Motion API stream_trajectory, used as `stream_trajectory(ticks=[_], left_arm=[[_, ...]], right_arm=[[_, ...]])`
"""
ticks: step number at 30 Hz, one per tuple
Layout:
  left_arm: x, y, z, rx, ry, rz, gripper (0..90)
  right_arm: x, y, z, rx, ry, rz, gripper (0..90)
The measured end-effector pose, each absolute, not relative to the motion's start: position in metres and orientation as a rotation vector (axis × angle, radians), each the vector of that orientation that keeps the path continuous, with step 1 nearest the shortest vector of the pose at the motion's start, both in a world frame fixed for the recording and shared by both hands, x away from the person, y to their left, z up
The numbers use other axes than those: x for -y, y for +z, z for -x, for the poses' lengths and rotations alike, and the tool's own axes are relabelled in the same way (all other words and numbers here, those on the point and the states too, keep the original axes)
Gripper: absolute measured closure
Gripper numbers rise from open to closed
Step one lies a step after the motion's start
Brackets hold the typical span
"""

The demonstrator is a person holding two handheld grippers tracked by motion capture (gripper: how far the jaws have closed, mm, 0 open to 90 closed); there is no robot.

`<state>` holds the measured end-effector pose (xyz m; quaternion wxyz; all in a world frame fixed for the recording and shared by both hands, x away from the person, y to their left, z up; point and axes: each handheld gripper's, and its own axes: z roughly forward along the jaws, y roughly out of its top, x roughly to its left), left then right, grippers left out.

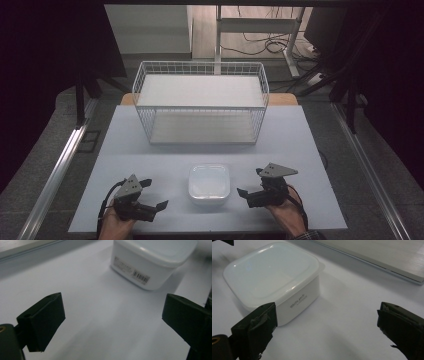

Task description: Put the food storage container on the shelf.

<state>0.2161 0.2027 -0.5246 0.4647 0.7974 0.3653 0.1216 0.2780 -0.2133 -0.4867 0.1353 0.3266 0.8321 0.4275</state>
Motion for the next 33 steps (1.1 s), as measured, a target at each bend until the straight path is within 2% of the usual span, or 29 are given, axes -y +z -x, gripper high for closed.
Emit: stream_trajectory(ticks=[5, 12, 13, 17, 24, 30, 33], left_arm=[[-0.194, -0.519, -0.221, -0.885, 0.239, -1.953, 4.1], [-0.182, -0.511, -0.230, -0.921, 0.234, -1.946, 0.8], [-0.180, -0.508, -0.235, -0.915, 0.198, -1.915, 0.8], [-0.173, -0.505, -0.244, -0.909, 0.145, -1.918, 1.6], [-0.157, -0.497, -0.258, -0.889, 0.129, -1.946, 4.9], [-0.135, -0.492, -0.276, -0.847, 0.121, -1.991, 6.6], [-0.127, -0.501, -0.284, -0.860, 0.077, -2.007, 6.4]], right_arm=[[0.209, -0.482, -0.279, -2.417, 1.257, -0.949, 2.8], [0.198, -0.478, -0.281, -2.430, 1.255, -0.928, 2.6], [0.196, -0.477, -0.282, -2.432, 1.249, -0.930, 2.4], [0.188, -0.474, -0.282, -2.446, 1.227, -0.915, 0.6], [0.176, -0.476, -0.287, -2.516, 1.214, -0.942, 0.3], [0.162, -0.475, -0.293, -2.579, 1.236, -0.973, 4.1], [0.157, -0.479, -0.298, -2.602, 1.219, -0.991, 5.4]])
